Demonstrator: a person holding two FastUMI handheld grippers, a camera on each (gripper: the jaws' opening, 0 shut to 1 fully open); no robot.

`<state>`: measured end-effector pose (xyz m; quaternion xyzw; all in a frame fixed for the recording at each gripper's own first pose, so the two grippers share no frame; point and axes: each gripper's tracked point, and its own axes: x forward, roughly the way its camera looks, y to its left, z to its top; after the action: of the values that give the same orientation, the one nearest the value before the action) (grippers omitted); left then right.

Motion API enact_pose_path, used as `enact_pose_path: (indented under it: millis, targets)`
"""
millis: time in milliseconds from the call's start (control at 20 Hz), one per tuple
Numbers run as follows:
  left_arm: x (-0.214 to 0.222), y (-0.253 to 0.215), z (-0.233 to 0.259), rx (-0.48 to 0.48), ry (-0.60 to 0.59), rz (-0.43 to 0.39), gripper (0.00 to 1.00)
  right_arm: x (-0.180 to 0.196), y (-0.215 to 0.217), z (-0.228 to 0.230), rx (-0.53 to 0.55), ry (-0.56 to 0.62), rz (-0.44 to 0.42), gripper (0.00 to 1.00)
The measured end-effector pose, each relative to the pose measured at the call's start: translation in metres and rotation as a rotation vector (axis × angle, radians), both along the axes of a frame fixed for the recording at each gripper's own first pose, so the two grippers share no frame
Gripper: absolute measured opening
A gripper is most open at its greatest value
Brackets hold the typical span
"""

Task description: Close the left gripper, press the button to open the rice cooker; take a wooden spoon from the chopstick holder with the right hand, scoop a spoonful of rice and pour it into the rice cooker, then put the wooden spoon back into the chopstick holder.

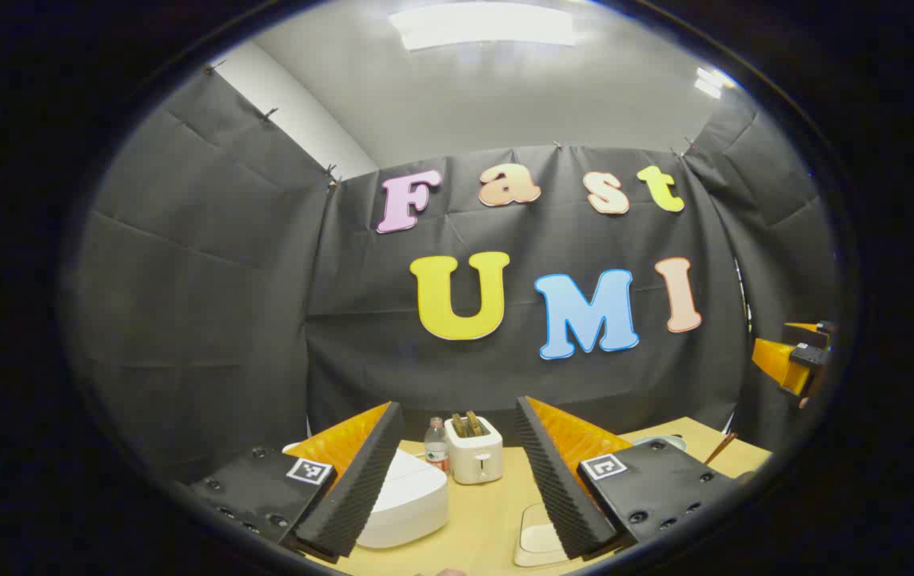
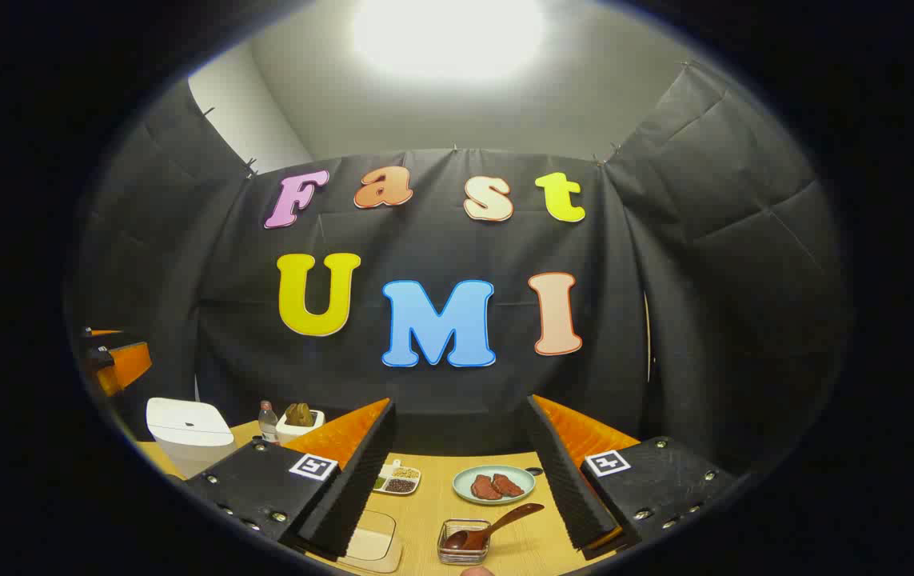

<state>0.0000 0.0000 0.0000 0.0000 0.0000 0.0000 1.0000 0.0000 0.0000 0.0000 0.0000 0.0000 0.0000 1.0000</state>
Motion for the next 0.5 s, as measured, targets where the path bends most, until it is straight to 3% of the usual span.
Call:
enact_pose_path:
  millis: [500]
  targets:
    - [0.0049, 0.0026, -0.0038, -0.009, 0.005, -0.007, 0.97, -0.0070, -0.0097, 0.0060, -0.003, -0.013, -0.036, 0.97]
